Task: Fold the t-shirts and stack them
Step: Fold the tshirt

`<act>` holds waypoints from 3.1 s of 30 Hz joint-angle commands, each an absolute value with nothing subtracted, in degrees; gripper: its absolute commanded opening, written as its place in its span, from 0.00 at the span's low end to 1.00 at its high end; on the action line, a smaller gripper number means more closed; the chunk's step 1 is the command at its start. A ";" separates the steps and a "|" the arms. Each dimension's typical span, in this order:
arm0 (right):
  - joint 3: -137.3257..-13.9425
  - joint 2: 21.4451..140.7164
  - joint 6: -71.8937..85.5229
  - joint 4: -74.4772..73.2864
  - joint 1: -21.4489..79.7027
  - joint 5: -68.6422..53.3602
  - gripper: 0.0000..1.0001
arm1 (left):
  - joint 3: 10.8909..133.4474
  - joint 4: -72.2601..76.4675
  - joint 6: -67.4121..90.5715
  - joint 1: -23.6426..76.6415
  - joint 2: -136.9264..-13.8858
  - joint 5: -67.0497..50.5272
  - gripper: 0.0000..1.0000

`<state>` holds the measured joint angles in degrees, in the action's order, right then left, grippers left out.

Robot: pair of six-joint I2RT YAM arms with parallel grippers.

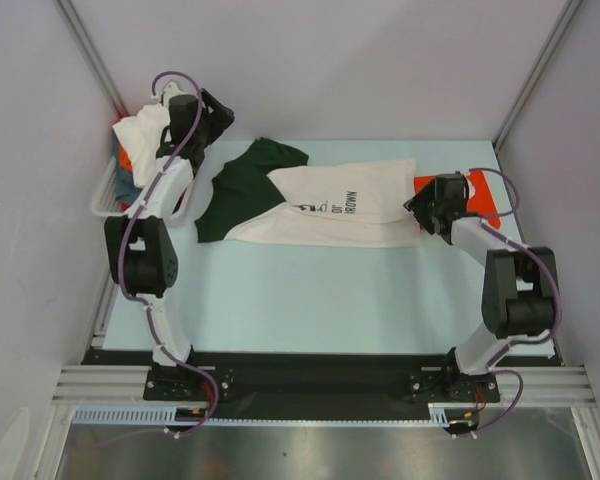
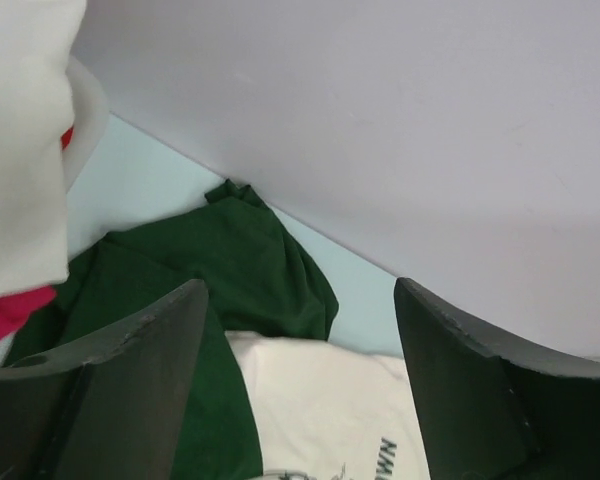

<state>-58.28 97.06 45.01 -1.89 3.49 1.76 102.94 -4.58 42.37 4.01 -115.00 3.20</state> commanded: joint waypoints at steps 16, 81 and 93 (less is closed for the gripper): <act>-40.95 90.25 57.74 6.95 6.85 10.46 0.57 | 50.48 5.36 48.68 8.70 -68.74 10.89 0.80; -34.89 79.55 53.61 7.12 6.59 13.88 0.00 | 33.05 14.25 62.50 5.19 -79.12 27.33 0.01; -49.71 66.63 49.41 -5.35 6.85 11.17 0.00 | 46.48 -4.91 53.97 5.19 -63.91 25.22 0.00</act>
<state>-41.36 71.11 52.53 -2.04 6.92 10.94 40.29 0.99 58.19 5.89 -68.01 23.75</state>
